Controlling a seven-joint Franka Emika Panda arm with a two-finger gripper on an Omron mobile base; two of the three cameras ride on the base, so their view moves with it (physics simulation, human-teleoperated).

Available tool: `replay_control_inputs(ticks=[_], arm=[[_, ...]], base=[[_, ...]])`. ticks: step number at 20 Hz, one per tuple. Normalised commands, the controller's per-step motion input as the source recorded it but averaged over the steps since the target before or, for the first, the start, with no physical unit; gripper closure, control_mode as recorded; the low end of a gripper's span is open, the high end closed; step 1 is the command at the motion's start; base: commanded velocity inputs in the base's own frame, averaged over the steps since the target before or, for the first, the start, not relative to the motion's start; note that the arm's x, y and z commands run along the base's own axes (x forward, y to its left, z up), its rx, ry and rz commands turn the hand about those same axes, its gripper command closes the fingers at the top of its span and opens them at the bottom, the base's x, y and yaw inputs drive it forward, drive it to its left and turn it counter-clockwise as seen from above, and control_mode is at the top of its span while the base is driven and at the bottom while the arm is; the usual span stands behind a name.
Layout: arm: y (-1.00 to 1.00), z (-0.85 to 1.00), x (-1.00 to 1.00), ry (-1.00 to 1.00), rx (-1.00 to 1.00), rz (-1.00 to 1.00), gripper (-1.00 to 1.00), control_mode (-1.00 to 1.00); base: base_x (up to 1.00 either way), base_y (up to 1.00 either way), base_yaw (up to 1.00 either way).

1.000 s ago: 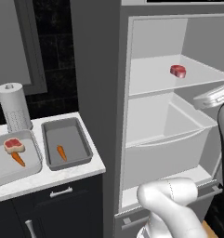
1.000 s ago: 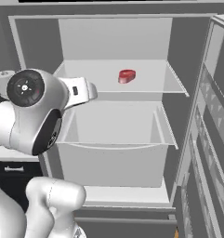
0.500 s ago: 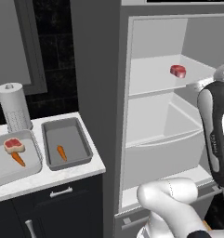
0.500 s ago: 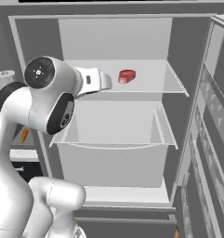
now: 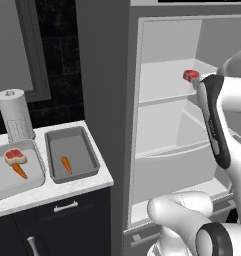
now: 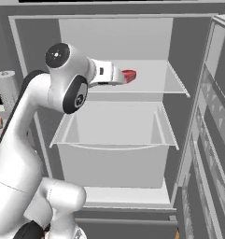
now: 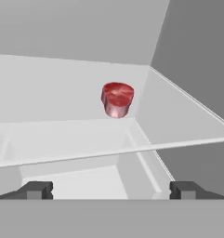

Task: Place one carrot and one steak in each tupperware on the nearby counter, to pack two identical lunches.

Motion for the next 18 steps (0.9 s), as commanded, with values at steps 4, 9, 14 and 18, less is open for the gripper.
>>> replay_control_inputs(ticks=[4,9,14,18], arm=[[-0.30,-0.23,0.46,0.07,0.00,-0.06,-1.00,-1.00],[-0.01,-0.18,0.57,0.02,0.03,-0.05,-1.00,-1.00],[-0.02,-0.24,0.50,0.00,0.06,-0.03,-1.00,-1.00],[-0.10,-0.16,0.51,0.00,0.09,-0.01,-1.00,-1.00]], base=[[0.00,0.00,0.00],[0.00,0.00,0.00],[0.00,0.00,0.00],[0.00,0.00,0.00]])
